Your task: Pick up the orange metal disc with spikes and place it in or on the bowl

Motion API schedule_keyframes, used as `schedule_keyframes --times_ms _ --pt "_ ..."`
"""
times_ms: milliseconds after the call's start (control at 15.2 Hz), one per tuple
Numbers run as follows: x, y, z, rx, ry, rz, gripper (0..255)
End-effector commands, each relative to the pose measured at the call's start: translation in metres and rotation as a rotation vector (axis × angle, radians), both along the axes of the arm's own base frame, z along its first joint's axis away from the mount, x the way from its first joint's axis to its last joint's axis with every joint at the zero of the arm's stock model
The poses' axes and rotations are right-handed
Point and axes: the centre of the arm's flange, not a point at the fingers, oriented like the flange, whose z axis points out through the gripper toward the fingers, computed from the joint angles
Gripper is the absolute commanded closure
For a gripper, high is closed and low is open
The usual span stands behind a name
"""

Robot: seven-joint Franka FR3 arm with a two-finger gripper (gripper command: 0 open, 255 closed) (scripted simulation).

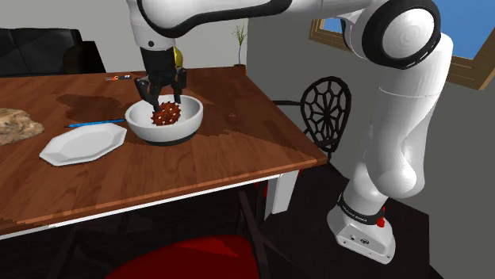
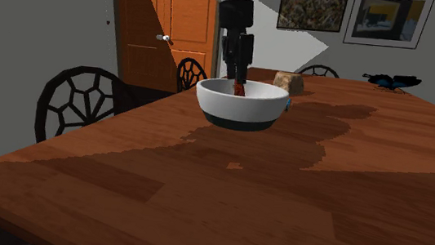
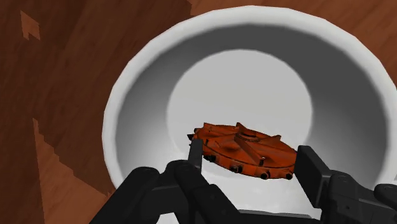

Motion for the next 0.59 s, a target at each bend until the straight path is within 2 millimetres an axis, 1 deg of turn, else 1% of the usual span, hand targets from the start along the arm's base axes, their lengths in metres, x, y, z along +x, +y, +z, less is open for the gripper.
schedule_keyframes --times_ms 0,528 --pt "-0.001 -0.002 0.012 0.0 0.0 0.0 255" --pt "-0.001 -0.002 0.054 0.0 0.0 0.0 255"
